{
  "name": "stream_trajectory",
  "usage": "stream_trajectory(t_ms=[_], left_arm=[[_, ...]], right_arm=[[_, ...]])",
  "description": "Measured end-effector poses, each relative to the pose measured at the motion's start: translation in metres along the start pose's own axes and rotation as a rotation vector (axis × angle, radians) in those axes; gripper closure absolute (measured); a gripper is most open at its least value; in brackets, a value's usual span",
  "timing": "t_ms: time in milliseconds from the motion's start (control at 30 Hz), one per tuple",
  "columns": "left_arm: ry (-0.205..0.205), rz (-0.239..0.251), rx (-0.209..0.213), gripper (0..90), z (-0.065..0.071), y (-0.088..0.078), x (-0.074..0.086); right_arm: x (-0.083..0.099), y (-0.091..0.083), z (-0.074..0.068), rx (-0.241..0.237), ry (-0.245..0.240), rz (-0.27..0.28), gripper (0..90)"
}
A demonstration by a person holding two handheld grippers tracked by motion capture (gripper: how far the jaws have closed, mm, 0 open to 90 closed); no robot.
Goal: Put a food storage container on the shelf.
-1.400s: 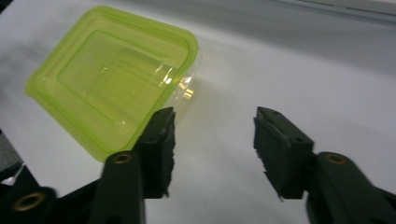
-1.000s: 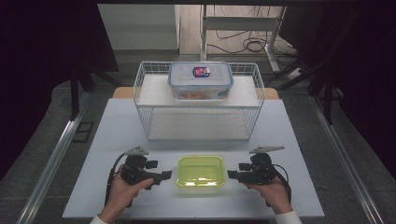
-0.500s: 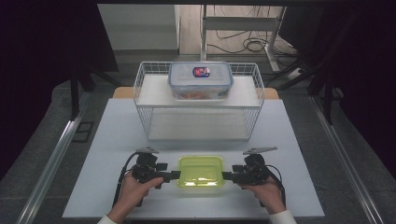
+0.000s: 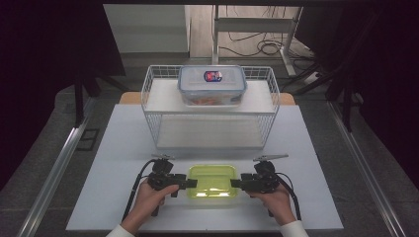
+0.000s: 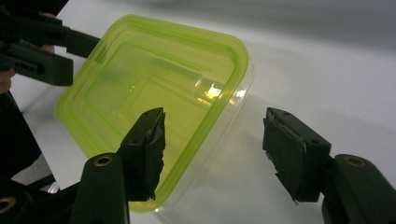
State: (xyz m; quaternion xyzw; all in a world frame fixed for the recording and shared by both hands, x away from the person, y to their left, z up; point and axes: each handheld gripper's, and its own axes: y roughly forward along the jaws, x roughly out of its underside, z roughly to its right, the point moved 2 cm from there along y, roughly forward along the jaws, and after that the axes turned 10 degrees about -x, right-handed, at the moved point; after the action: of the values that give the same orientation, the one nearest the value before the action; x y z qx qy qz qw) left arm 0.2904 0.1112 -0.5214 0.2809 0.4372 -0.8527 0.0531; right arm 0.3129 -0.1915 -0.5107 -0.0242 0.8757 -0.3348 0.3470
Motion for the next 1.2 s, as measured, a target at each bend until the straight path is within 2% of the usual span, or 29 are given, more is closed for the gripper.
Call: stream_trajectory(t_ms=[100, 400, 567, 733, 800, 867, 1033, 1200], left_arm=[[-0.013, -0.007, 0.016, 38.0, -0.002, 0.001, 0.001], [-0.019, -0.021, 0.048, 44.9, 0.001, 0.006, 0.002], [-0.015, -0.007, 0.028, 52.8, 0.001, 0.006, 0.003], [0.002, 0.008, 0.013, 57.1, 0.003, 0.004, 0.005], [0.002, 0.019, 0.013, 59.2, 0.004, 0.002, 0.006], [-0.015, 0.040, 0.018, 64.2, 0.004, 0.000, 0.008], [-0.014, 0.052, 0.011, 70.4, 0.004, -0.001, 0.012], [-0.012, 0.071, 0.019, 73.8, 0.004, -0.006, 0.012]], right_arm=[[0.000, 0.004, 0.001, -0.007, 0.005, -0.002, 40.0], [0.002, 0.006, 0.003, -0.027, 0.032, 0.000, 42.6], [0.003, 0.006, 0.003, -0.066, 0.042, 0.010, 55.4], [0.004, 0.004, -0.001, -0.094, 0.054, 0.013, 59.6], [0.006, 0.003, -0.002, -0.080, 0.047, 0.019, 62.1], [0.007, 0.001, -0.003, -0.072, 0.043, 0.024, 65.8], [0.009, 0.000, -0.007, -0.059, 0.041, 0.036, 67.7], [0.010, -0.004, -0.007, -0.076, 0.050, 0.066, 73.9]])
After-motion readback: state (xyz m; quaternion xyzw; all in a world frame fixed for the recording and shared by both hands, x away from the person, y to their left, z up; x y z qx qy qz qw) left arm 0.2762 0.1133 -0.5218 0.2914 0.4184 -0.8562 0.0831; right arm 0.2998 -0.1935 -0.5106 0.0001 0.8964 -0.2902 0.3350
